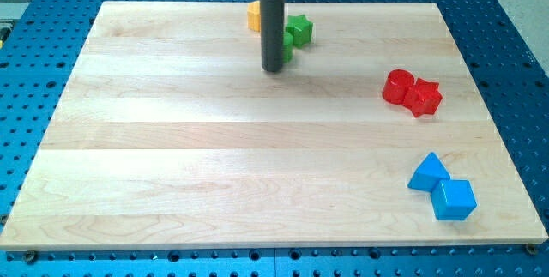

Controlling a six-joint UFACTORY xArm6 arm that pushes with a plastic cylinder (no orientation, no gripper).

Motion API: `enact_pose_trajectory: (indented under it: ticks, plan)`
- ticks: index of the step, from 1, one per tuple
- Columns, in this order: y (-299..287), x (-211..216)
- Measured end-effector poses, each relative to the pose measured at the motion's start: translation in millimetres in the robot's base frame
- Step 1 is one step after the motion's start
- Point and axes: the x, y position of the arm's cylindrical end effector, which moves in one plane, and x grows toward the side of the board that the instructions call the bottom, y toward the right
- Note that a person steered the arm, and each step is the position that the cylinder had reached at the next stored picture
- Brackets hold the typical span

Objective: Move the red star to the bottom left of the yellow heart

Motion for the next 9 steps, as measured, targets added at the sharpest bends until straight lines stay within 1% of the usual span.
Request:
enact_pose_trajectory:
  ticks: [1, 2, 4, 5, 6, 7, 9]
  plan:
    - [13.2, -13.1]
    - [14.1, -9.3]
    - [13.2, 121.6]
    - [13.2, 147.3]
    - [15.4, 142.0]
    - [51.2, 101.8]
    - [180.6, 10.5]
